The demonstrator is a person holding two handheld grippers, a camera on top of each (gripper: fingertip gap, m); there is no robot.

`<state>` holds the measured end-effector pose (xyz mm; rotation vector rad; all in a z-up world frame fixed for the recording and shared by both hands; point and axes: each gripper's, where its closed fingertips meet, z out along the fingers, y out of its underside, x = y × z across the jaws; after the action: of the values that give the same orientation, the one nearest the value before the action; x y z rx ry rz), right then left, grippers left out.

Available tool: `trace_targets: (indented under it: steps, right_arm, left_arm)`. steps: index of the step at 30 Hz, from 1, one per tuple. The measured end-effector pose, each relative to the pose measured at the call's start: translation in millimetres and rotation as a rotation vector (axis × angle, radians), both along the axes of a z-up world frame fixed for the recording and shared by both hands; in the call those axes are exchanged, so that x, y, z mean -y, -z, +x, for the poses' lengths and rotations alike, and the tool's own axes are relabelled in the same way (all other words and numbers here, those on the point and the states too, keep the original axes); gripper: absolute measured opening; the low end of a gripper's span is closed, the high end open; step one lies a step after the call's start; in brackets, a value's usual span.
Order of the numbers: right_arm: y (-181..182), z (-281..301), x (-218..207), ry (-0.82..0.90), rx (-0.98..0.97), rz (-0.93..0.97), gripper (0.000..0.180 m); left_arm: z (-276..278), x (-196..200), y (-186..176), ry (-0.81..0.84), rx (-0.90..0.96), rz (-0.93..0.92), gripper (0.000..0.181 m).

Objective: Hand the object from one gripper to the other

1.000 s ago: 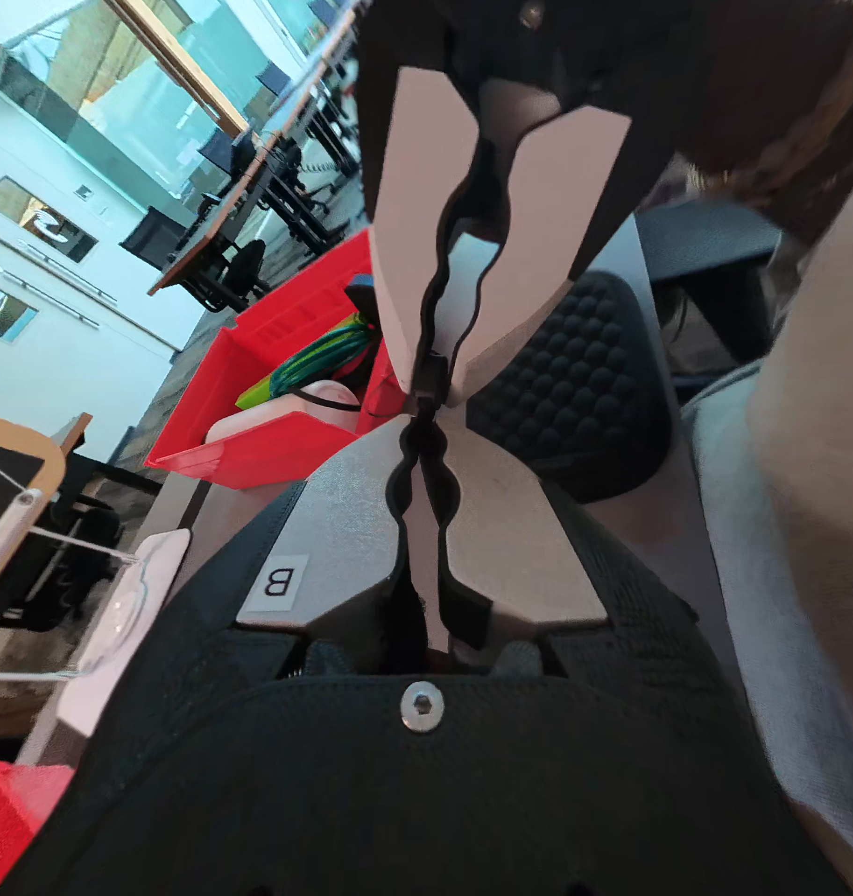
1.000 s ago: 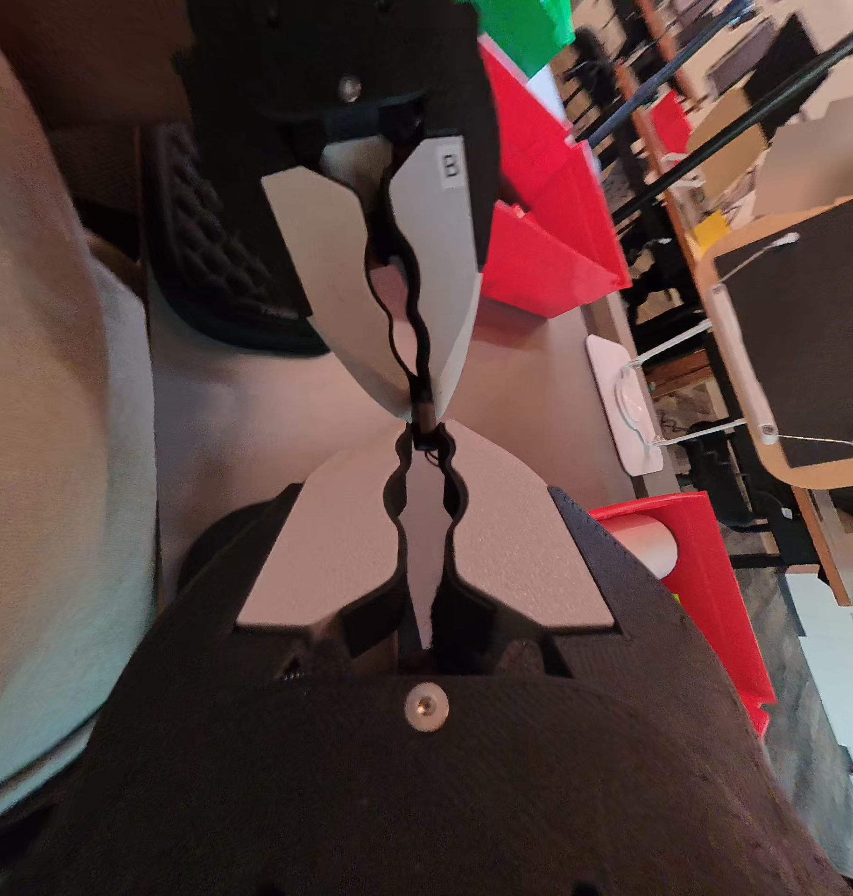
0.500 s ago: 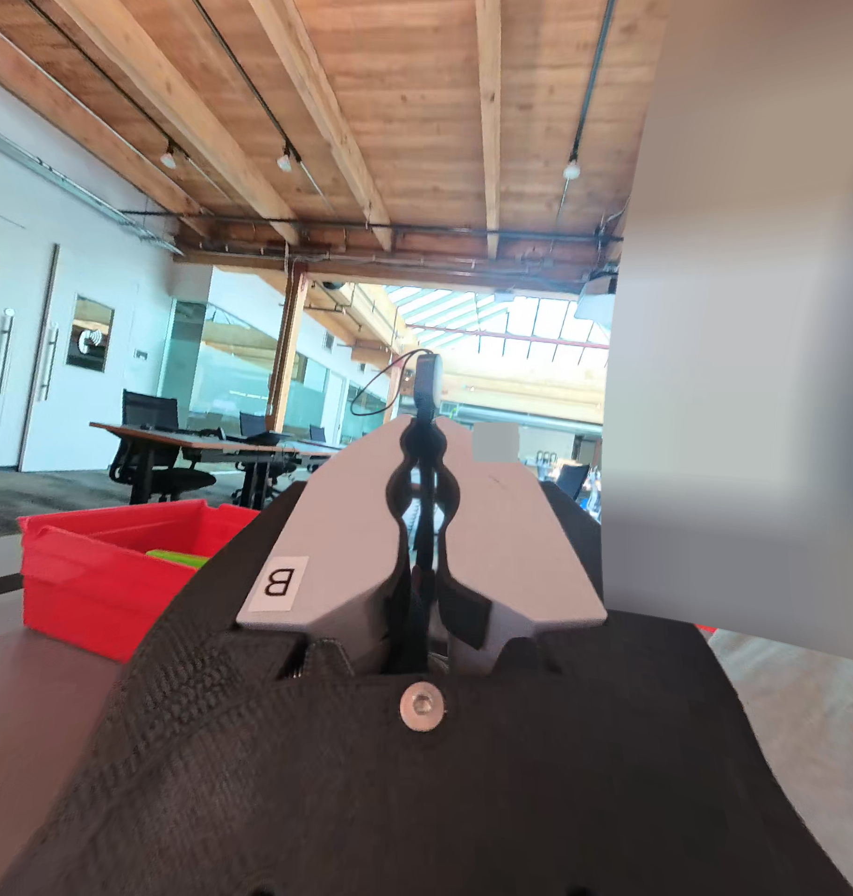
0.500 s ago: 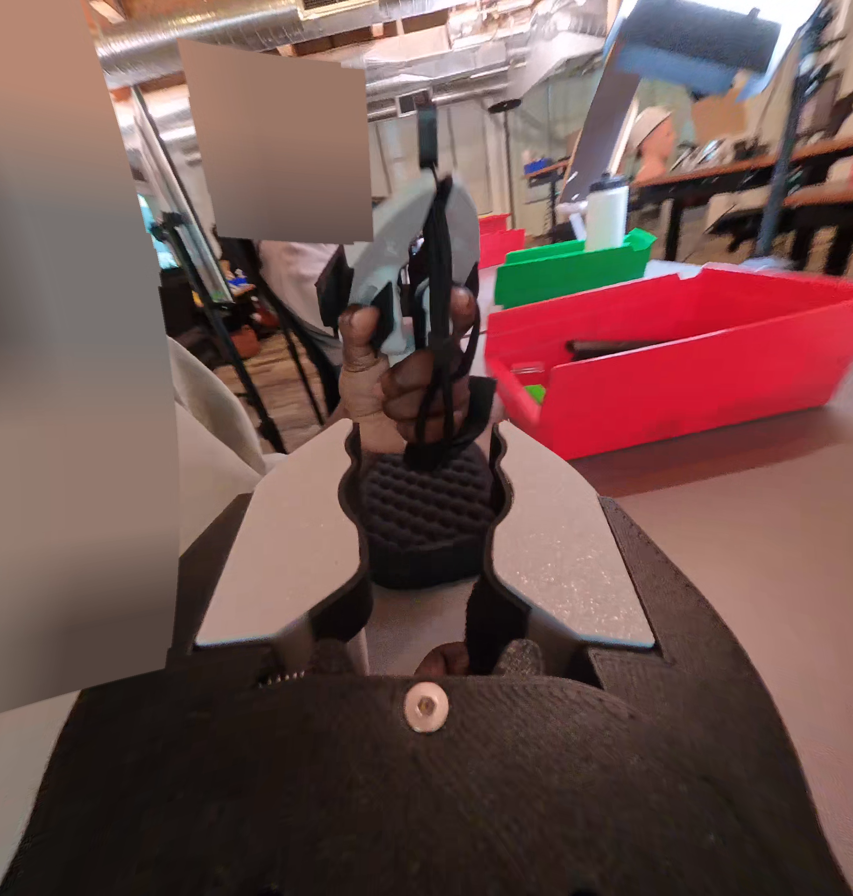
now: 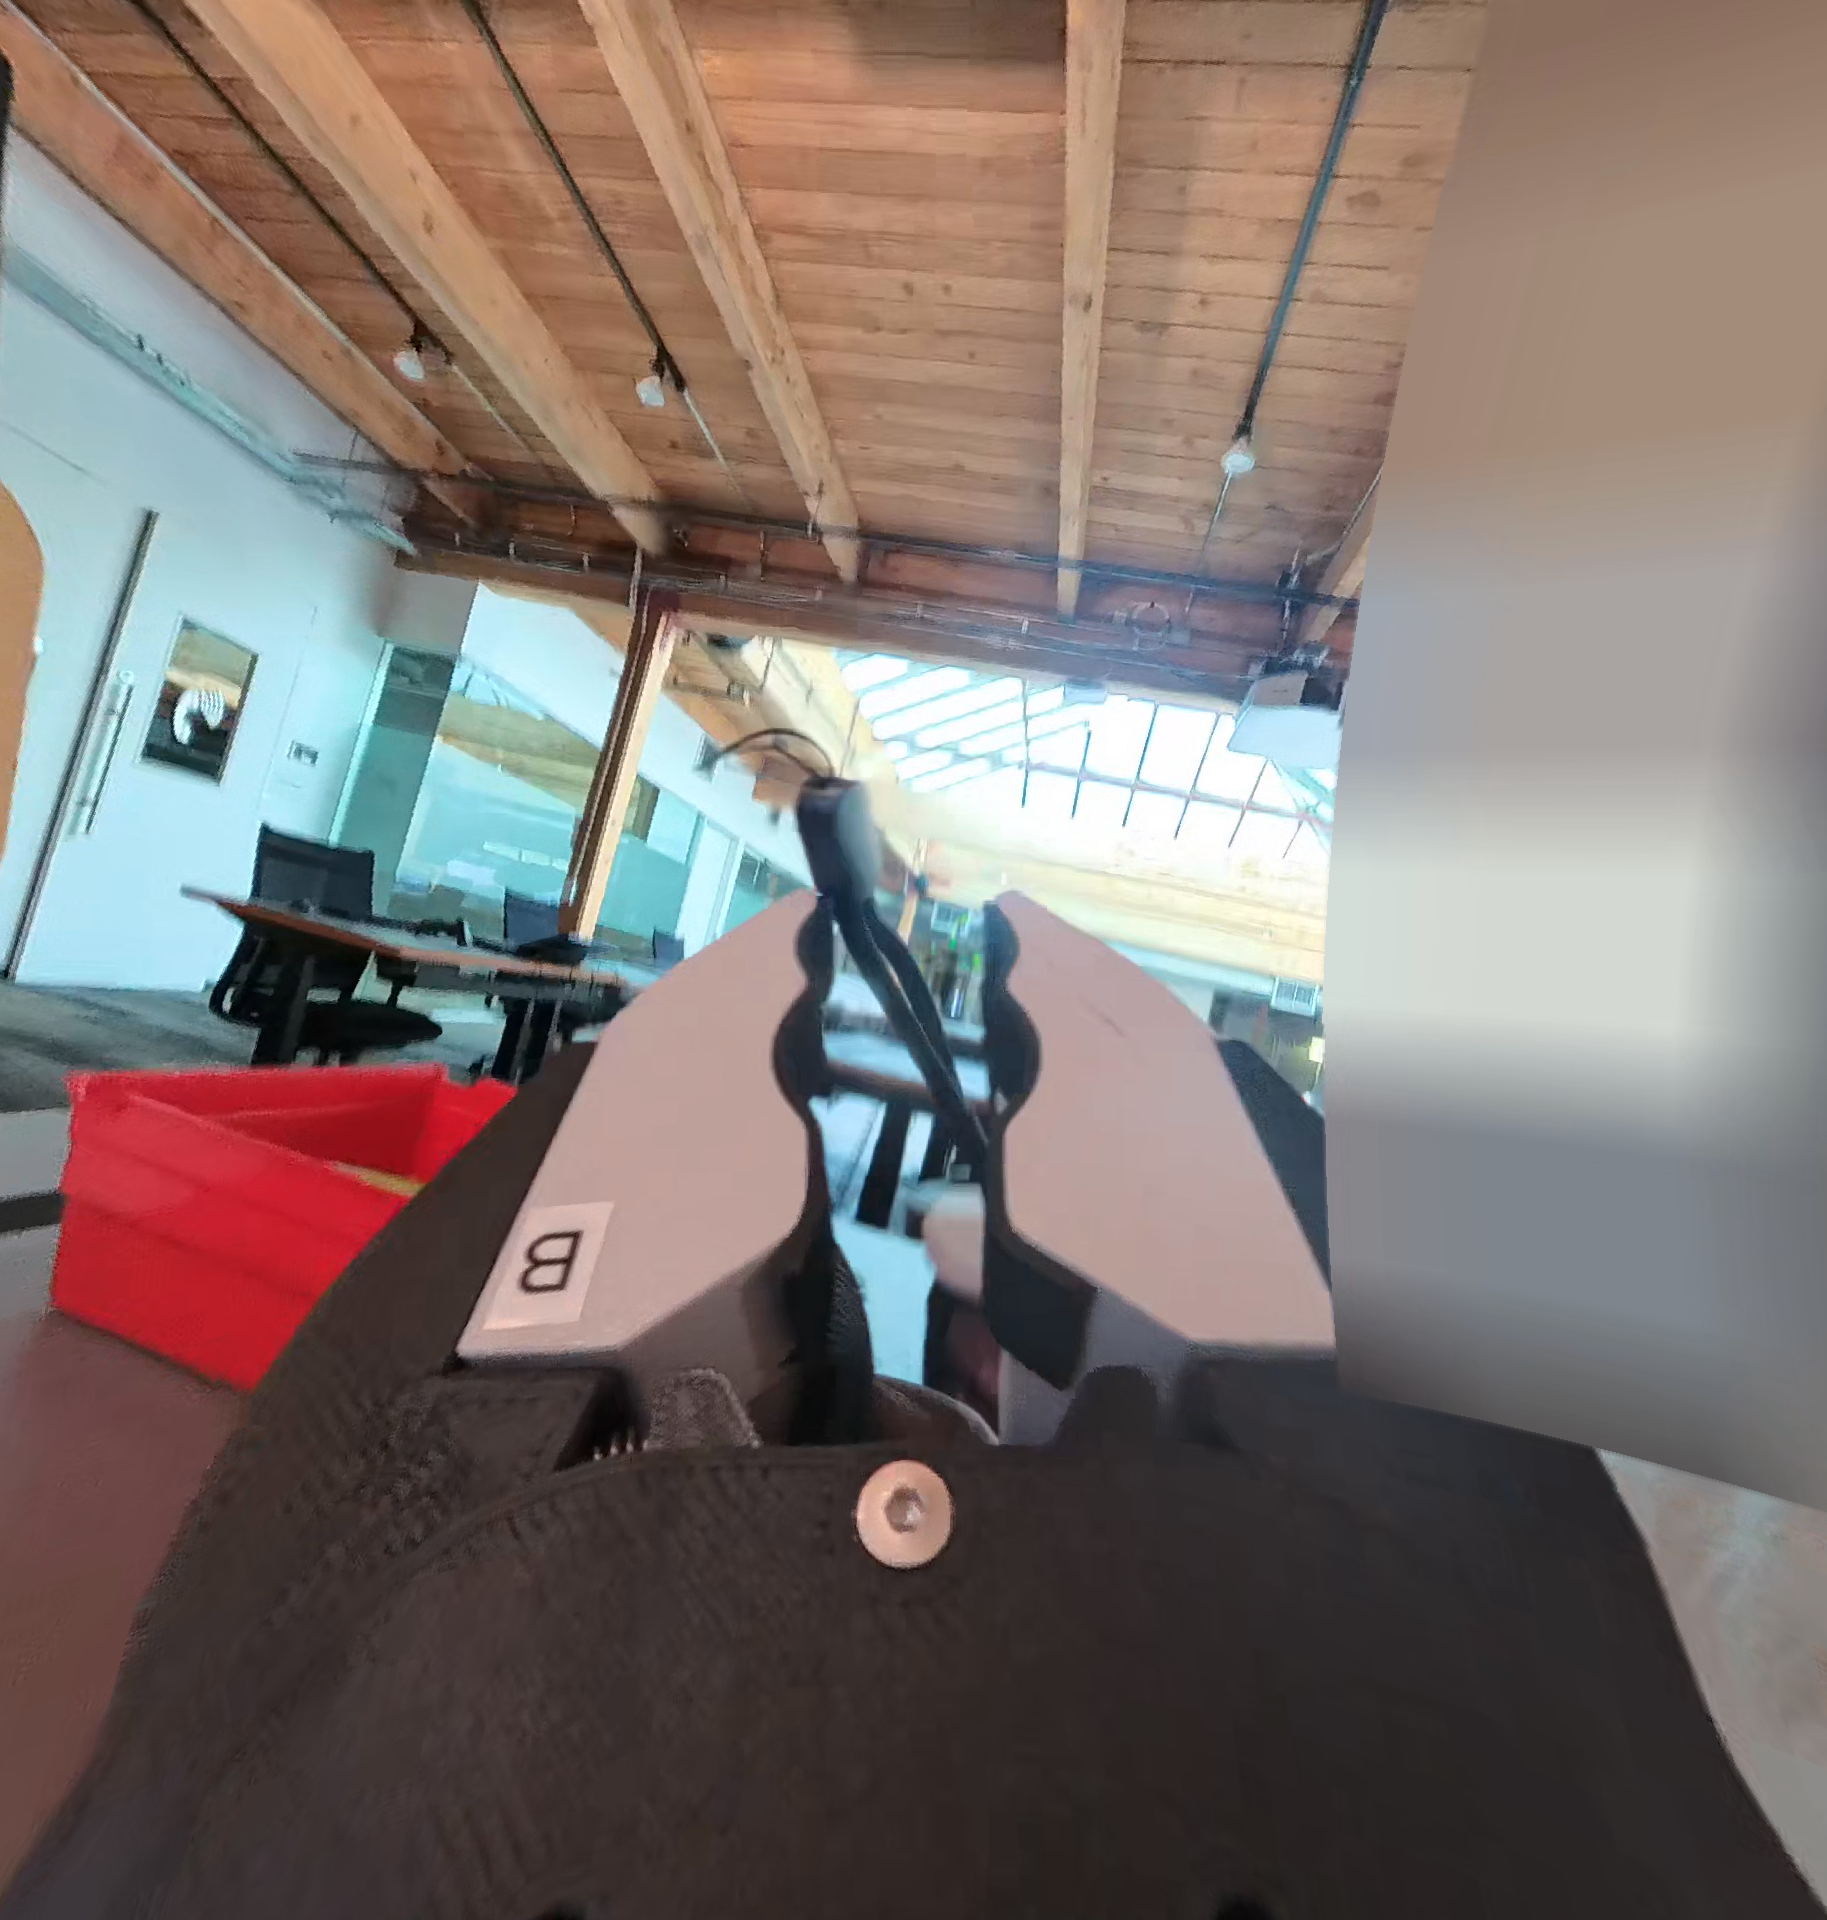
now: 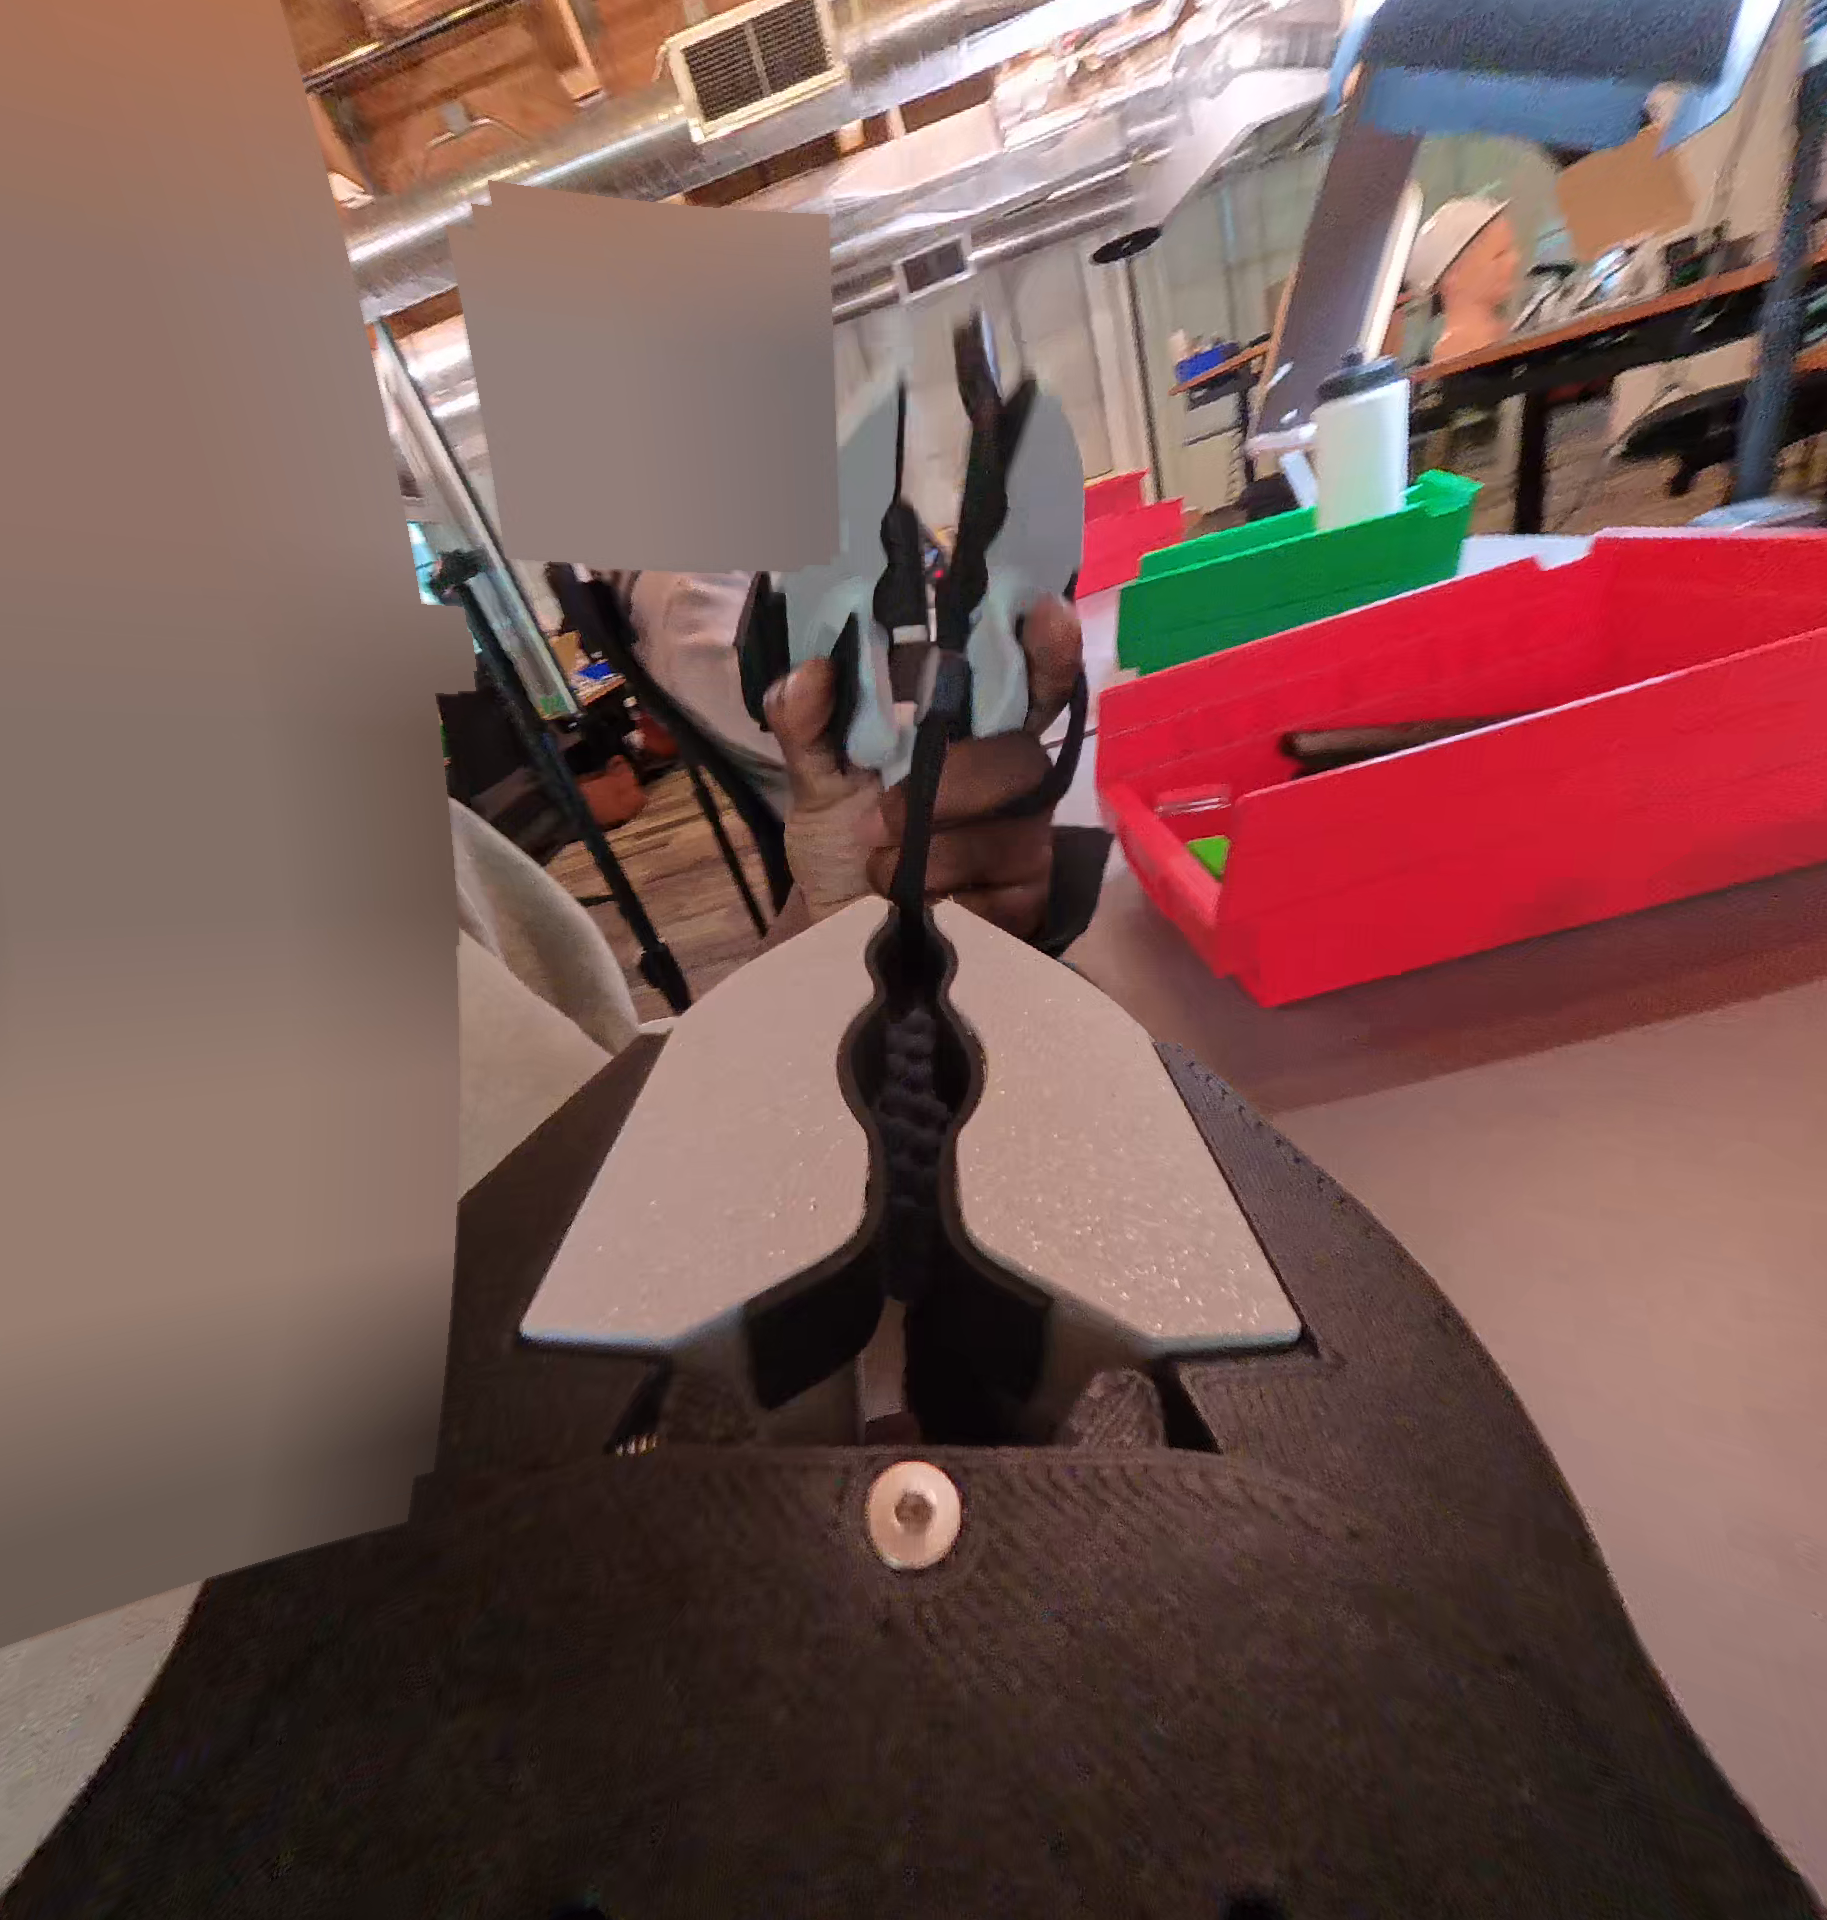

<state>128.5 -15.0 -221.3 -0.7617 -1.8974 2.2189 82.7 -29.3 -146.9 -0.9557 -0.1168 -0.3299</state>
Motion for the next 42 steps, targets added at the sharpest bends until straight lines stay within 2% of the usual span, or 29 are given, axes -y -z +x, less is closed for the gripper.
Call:
trace_targets:
  steps: [1,3,4,8,12,16,21,26,28,34,38,42]
  right_arm:
    - [-5.4,0.0,-9.6,0.039,-0.01,0.006,0.003]
    - [-14.7,-1.7,-31.8,0.147,-0.037,0.04,0.002]
    - [-19.8,-1.4,-43.4,0.198,-0.051,0.054,0.002]
    - [-44.7,0.2,-95.2,0.413,-0.094,0.067,0.002]
    - [-52.0,-14.2,-161.2,0.721,-0.083,0.166,0.002]
    - [-39.2,-38.7,-217.1,0.929,0.0,0.24,0.002]
    - [5.0,-75.8,-261.9,1.083,0.138,0.379,0.002]
    - [44.8,-93.3,-275.1,1.107,0.248,0.476,0.004]
    - [48.5,-92.7,-274.8,1.119,0.245,0.481,0.016]
    - [32.6,-78.6,-264.0,1.123,0.18,0.398,0.06]
    - [18.3,-62.0,-251.1,1.112,0.118,0.344,0.065]
    - [5.8,-46.4,-235.7,1.085,0.063,0.306,0.064]
  left_arm:
    - [-1.5,-3.0,6.0,0.005,-0.014,-0.06,0.034]
    - [-5.8,-8.9,20.4,0.0,-0.047,-0.2,0.053]
    - [-10.8,-8.5,25.4,-0.029,-0.058,-0.248,0.057]
    - [-22.2,1.0,38.8,-0.103,-0.142,-0.396,0.061]
    - [-38.3,15.6,39.3,-0.254,-0.21,-0.461,0.061]
    - [-44.5,29.5,30.0,-0.313,-0.222,-0.44,0.061]
    - [-55.5,47.5,25.2,-0.383,-0.226,-0.455,0.061]
    - [-69.3,71.6,22.2,-0.47,-0.219,-0.489,0.061]
    - [-78.6,83.4,23.6,-0.518,-0.203,-0.513,0.061]
    - [-119.0,121.5,48.8,-0.717,-0.112,-0.702,0.06]
    - [-138.8,135.2,79.6,-0.779,-0.044,-0.887,0.059]
    - [-148.1,131.2,107.1,-0.724,-0.024,-1.03,0.055]
